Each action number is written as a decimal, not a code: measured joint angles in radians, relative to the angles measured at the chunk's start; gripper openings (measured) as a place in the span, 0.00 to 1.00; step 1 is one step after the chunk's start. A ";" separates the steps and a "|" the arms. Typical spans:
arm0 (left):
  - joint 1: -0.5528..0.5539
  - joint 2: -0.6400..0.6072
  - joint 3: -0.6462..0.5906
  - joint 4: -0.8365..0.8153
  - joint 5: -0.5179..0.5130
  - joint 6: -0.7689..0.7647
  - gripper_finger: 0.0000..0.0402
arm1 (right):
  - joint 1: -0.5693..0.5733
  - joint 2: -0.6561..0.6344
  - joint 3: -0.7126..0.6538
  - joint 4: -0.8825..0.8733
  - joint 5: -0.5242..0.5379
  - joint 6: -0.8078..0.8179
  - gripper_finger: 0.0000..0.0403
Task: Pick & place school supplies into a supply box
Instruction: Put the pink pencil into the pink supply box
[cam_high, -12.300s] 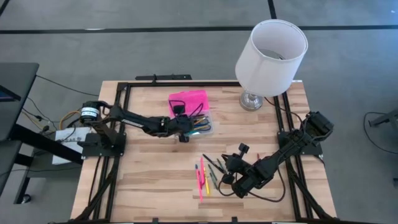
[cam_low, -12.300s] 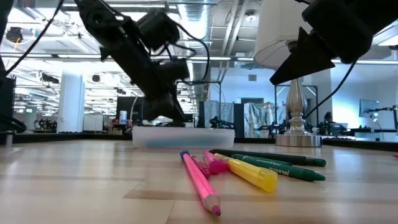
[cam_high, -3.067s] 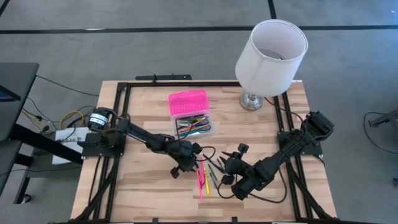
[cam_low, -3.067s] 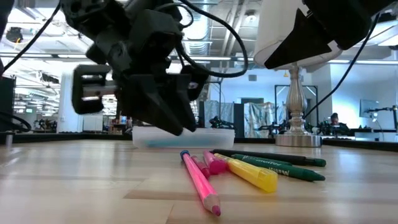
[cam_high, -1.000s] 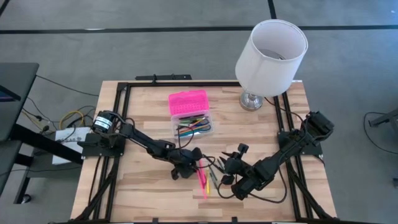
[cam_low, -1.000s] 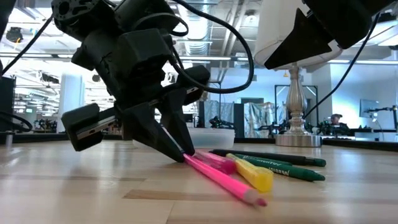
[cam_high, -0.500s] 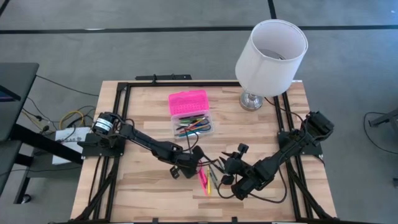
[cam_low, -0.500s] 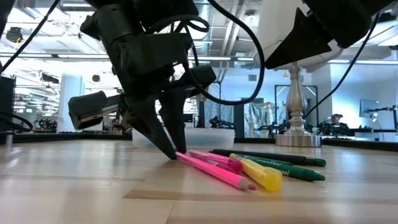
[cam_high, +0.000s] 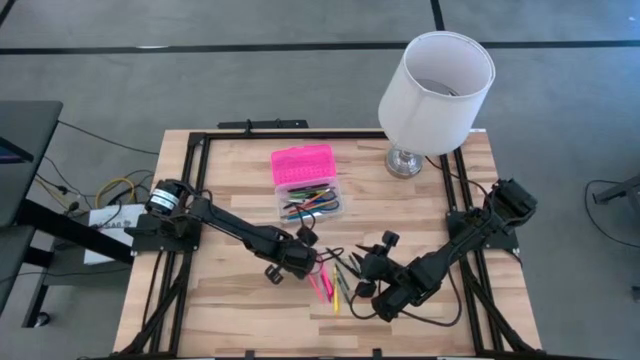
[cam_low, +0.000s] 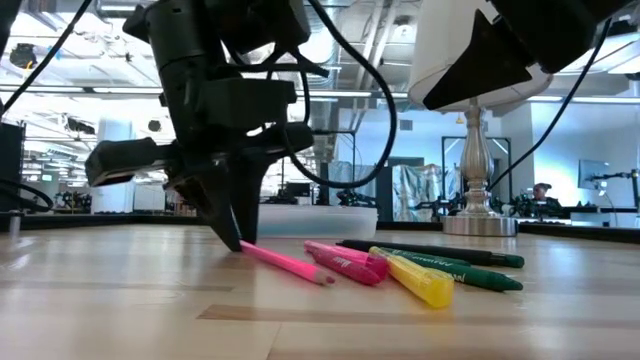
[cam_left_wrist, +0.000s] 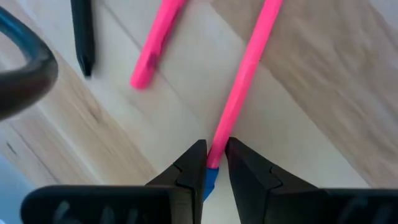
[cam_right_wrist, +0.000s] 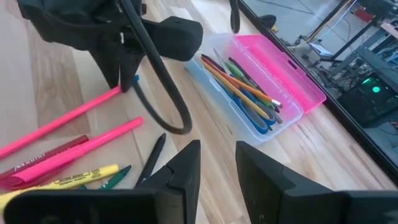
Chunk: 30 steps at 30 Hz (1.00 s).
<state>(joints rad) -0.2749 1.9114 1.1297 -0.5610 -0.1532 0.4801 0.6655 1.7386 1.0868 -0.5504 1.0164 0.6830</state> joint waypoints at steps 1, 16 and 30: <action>-0.002 0.000 0.000 -0.014 0.000 -0.020 0.15 | 0.000 0.000 0.000 0.003 0.000 0.000 0.24; -0.011 -0.002 0.002 -0.273 -0.002 -0.369 0.15 | 0.000 0.000 0.000 0.009 -0.026 0.000 0.24; -0.058 -0.001 0.000 -0.316 -0.029 -0.438 0.15 | 0.001 0.000 0.000 0.008 -0.050 0.017 0.24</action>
<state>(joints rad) -0.3329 1.9105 1.1301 -0.8768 -0.1819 0.0425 0.6662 1.7386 1.0867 -0.5421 0.9664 0.7002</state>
